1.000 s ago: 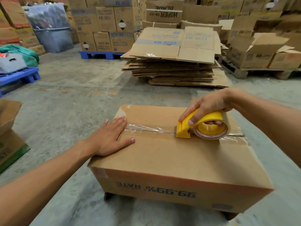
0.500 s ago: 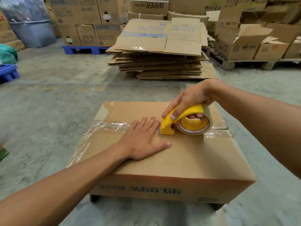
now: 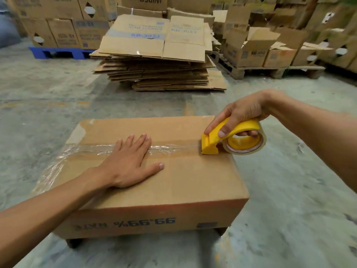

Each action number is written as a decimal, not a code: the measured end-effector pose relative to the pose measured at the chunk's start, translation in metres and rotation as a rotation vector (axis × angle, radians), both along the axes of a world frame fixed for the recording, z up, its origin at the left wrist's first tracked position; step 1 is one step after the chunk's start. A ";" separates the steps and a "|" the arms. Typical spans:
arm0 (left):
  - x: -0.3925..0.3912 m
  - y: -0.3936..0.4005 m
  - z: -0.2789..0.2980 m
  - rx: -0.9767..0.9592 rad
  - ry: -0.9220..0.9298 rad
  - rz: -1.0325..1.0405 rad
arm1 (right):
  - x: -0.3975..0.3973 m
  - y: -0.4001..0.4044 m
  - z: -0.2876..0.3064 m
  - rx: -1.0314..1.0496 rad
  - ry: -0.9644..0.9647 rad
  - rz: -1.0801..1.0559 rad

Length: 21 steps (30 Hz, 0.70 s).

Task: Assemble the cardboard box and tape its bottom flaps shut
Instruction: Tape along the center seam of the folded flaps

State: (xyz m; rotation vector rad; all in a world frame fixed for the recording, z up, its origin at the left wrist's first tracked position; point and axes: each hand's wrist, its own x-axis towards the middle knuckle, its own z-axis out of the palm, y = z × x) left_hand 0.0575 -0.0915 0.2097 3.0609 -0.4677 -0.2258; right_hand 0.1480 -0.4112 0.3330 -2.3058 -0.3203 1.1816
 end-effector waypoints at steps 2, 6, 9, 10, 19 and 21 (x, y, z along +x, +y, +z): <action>-0.006 -0.028 0.008 -0.006 -0.012 -0.054 | 0.005 0.001 0.000 -0.014 -0.003 0.020; -0.007 -0.107 0.010 -0.087 0.052 -0.148 | 0.012 0.009 0.004 -0.048 -0.005 0.070; 0.001 -0.133 0.003 -0.148 0.024 -0.064 | 0.015 0.009 0.004 -0.060 -0.004 0.099; 0.002 -0.134 -0.001 -0.147 -0.008 -0.049 | 0.016 0.006 0.002 -0.055 -0.002 0.106; 0.000 -0.130 -0.008 -0.128 -0.067 -0.051 | 0.006 -0.085 0.003 0.027 0.067 -0.071; -0.002 -0.131 -0.008 -0.127 -0.068 -0.052 | 0.001 -0.104 0.000 0.046 0.094 -0.113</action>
